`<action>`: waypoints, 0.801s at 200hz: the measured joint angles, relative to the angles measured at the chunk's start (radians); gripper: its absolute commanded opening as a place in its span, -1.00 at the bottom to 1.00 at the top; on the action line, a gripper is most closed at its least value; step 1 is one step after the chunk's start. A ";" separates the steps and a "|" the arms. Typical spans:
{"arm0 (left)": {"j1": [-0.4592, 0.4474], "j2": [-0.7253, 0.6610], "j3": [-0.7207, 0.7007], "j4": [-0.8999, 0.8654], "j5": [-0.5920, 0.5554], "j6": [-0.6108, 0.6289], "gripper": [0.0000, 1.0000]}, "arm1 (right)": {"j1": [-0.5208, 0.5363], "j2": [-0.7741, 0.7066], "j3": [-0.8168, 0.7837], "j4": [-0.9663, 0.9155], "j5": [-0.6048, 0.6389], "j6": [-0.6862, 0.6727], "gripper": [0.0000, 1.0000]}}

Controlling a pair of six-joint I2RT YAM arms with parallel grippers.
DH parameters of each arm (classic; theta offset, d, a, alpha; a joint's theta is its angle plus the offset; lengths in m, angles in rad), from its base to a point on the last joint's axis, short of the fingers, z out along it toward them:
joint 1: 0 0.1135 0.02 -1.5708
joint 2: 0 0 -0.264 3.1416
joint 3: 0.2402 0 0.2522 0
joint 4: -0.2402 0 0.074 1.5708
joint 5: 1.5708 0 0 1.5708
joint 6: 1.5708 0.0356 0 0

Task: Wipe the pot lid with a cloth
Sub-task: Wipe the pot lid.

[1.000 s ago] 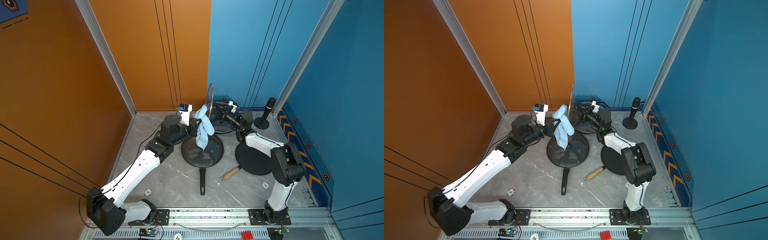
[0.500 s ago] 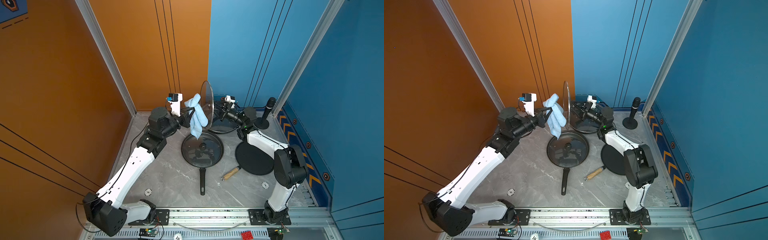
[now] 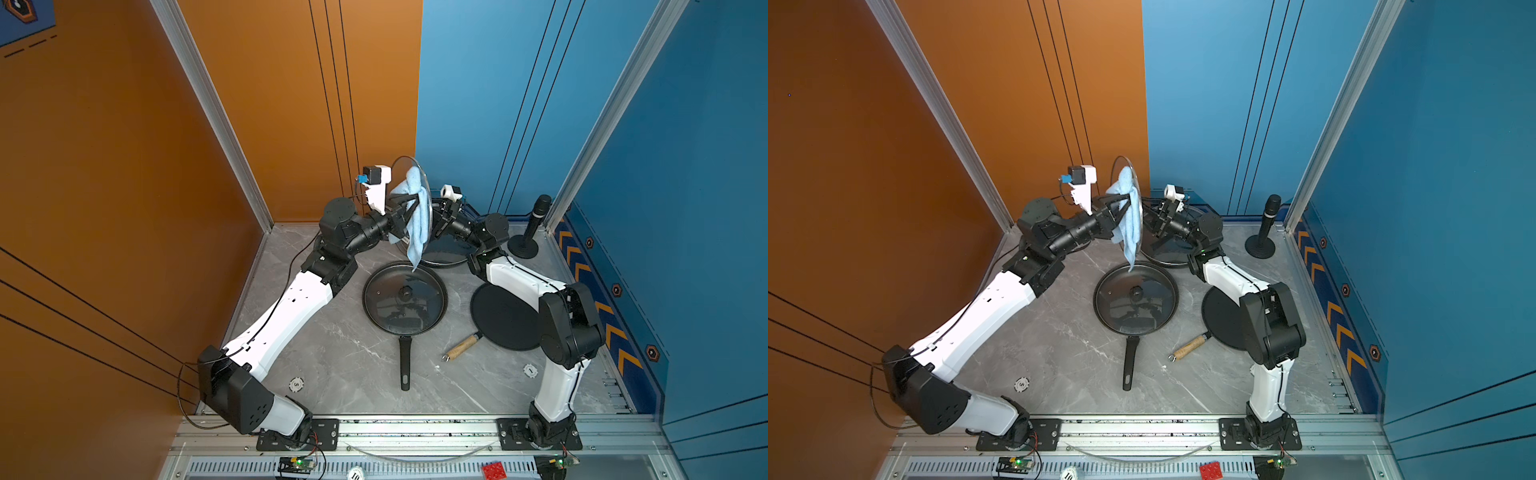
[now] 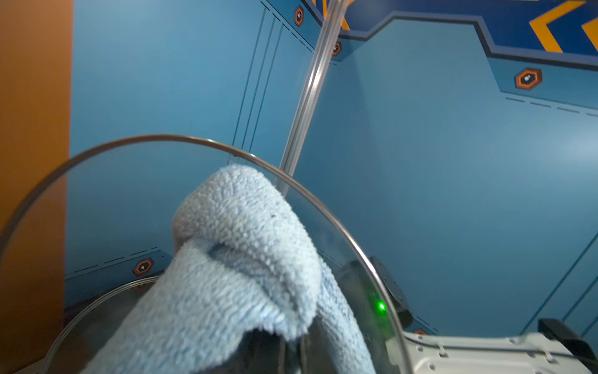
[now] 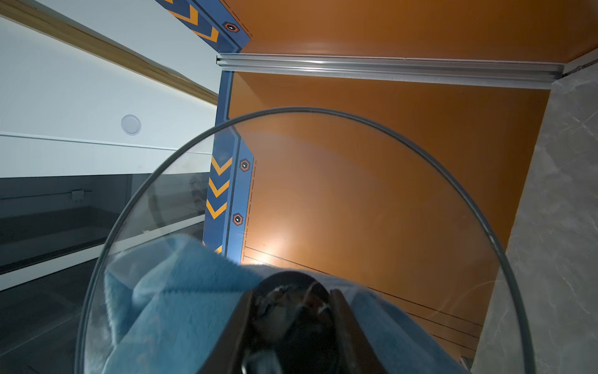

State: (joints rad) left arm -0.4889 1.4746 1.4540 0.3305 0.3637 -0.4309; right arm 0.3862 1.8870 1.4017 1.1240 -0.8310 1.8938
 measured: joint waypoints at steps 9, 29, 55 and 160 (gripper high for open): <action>0.027 0.008 -0.007 0.031 -0.023 -0.016 -1.00 | 0.006 0.000 0.000 0.011 -0.004 0.000 -0.79; 0.092 0.042 -0.019 0.093 -0.093 -0.067 -1.00 | 0.020 0.000 0.000 0.032 -0.008 0.000 -0.79; 0.145 0.097 -0.074 0.135 -0.201 -0.132 -1.00 | 0.032 0.000 0.000 0.055 -0.011 0.000 -0.79; 0.015 -0.072 -0.164 -0.020 -0.274 -0.021 -1.00 | -0.007 -0.005 0.003 0.034 -0.002 -0.037 -0.80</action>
State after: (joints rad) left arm -0.4736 1.4029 1.2903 0.3107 0.0895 -0.4519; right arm 0.3794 1.8824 1.4048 1.1576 -0.8326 1.8572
